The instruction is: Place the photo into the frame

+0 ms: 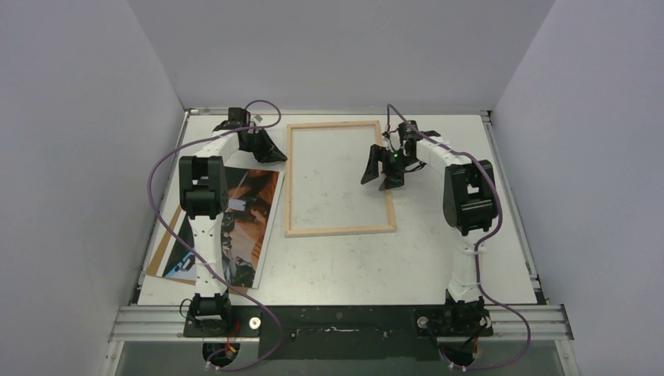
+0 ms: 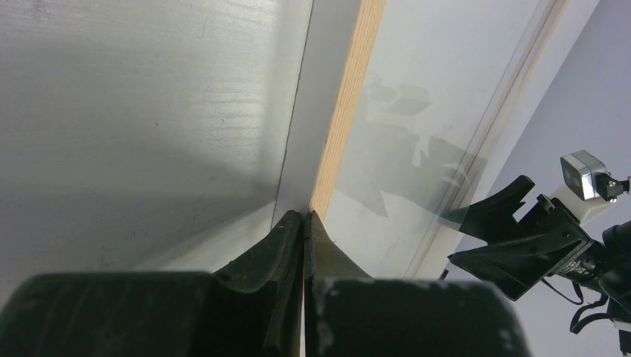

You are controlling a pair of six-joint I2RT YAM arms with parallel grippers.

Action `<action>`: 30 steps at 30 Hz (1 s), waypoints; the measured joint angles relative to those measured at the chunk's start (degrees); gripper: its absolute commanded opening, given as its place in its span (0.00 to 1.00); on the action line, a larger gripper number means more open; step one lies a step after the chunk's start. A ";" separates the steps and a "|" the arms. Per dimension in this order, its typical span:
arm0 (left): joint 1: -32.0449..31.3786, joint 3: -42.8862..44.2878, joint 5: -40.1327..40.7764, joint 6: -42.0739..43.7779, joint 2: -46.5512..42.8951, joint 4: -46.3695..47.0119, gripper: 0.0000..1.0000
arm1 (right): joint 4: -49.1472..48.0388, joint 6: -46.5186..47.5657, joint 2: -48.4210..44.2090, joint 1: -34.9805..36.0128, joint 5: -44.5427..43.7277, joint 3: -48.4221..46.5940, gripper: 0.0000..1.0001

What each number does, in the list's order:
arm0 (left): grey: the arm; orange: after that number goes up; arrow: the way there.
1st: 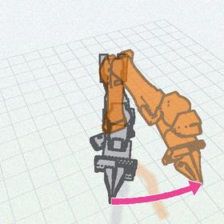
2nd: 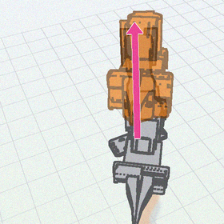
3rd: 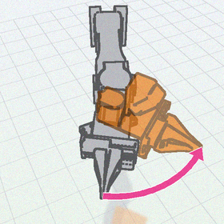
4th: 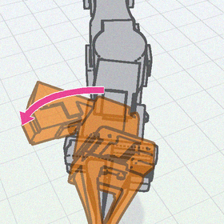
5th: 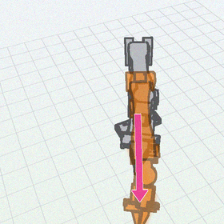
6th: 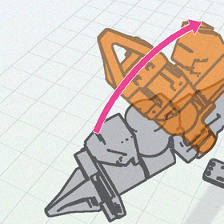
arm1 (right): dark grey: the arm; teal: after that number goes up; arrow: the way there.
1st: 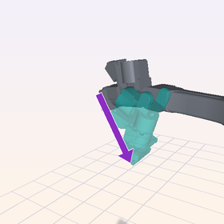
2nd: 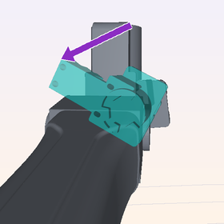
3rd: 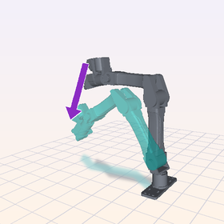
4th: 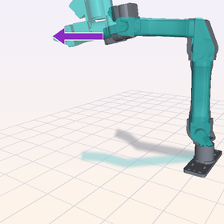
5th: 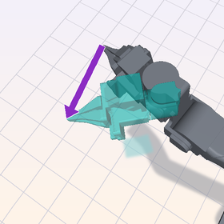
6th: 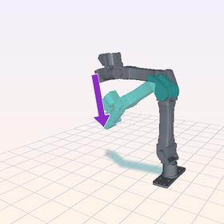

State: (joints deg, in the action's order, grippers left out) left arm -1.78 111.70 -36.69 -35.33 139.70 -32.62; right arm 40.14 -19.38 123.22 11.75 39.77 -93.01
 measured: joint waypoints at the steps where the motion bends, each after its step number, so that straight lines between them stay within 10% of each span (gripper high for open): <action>1: 0.00 0.00 0.00 0.00 0.00 0.00 0.00 | 0.79 -0.02 -0.07 0.15 -0.92 -0.35 0.73; 19: 0.00 0.00 -0.04 0.00 0.00 0.04 0.00 | 7.06 0.83 -8.72 0.68 -12.72 -1.03 0.73; 30: 0.00 0.22 0.00 0.04 0.00 -0.28 0.00 | 4.74 0.22 -15.56 3.87 -22.32 3.87 0.41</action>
State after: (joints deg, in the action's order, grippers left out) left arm -1.78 111.92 -36.69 -35.29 139.70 -32.91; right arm 44.88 -19.16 107.66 15.62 17.45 -89.14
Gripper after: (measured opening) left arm 0.007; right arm 0.507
